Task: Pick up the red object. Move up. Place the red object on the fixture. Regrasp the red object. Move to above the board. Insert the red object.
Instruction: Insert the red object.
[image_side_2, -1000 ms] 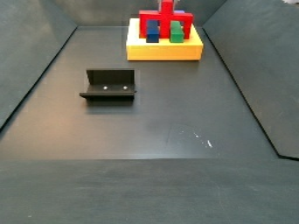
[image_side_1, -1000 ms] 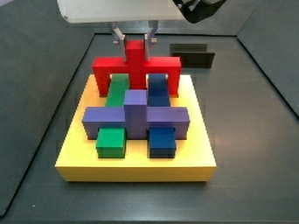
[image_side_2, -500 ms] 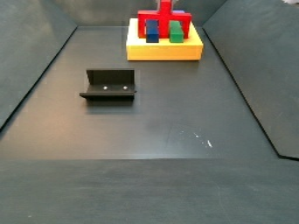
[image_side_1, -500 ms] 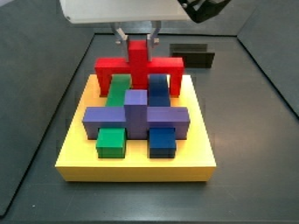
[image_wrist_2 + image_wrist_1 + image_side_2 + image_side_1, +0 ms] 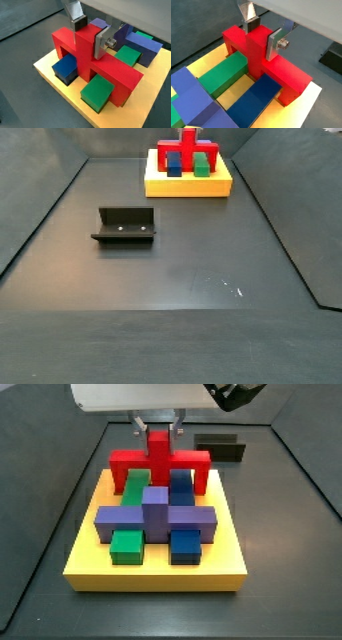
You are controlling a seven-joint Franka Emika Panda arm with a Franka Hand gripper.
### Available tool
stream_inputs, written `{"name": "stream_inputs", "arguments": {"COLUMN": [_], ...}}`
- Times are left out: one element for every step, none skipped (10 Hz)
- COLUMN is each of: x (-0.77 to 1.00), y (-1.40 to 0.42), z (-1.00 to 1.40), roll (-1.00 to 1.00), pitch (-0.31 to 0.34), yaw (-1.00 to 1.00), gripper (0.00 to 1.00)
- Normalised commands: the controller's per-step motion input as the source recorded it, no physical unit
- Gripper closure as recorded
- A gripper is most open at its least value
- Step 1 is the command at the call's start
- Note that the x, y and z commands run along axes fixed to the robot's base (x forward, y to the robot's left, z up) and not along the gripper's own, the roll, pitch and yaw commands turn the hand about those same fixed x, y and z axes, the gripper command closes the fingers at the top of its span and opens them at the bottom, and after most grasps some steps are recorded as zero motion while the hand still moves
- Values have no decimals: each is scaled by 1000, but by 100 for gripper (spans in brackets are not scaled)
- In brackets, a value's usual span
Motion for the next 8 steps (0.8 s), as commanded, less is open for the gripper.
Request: {"name": "stream_inputs", "arguments": {"x": [69, 0, 0, 163, 183, 203, 151, 17], "y": [29, 0, 29, 97, 154, 149, 134, 0], "z": [-54, 0, -71, -71, -91, -111, -97, -129], "roll": [-139, 0, -161, -397, -473, -500, -500, -367], "pitch": [0, 19, 0, 23, 0, 0, 0, 0], "yaw": [0, -14, -157, -94, -26, -17, 0, 0], "gripper": [100, 100, 100, 100, 100, 100, 100, 100]}}
